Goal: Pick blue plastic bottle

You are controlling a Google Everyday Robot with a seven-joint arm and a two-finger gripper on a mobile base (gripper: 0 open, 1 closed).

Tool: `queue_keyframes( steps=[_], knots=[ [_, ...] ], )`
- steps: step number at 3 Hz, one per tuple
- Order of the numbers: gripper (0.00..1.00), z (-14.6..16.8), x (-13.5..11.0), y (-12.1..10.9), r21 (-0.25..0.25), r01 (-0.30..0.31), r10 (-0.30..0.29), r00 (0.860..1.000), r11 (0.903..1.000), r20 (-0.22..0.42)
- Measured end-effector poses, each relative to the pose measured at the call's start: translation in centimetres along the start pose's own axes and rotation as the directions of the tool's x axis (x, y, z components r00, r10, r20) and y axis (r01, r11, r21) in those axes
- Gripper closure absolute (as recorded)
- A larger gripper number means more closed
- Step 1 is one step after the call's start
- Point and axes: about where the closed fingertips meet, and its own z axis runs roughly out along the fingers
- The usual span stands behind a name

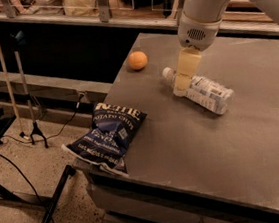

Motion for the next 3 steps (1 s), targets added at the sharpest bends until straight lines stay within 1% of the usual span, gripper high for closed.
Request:
queue_keyframes(
  steps=[1,2,3],
  knots=[
    [0.00,1.7,0.6,-0.3,0.014,-0.034,0.033,0.999,0.9993,0.018],
    [0.00,3.4,1.4,-0.4,0.024,-0.057,0.057,0.998,0.9981,0.000],
    [0.16,4.9,2.1,-0.3,0.005,-0.078,0.078,0.997,0.9970,-0.024]
  ],
)
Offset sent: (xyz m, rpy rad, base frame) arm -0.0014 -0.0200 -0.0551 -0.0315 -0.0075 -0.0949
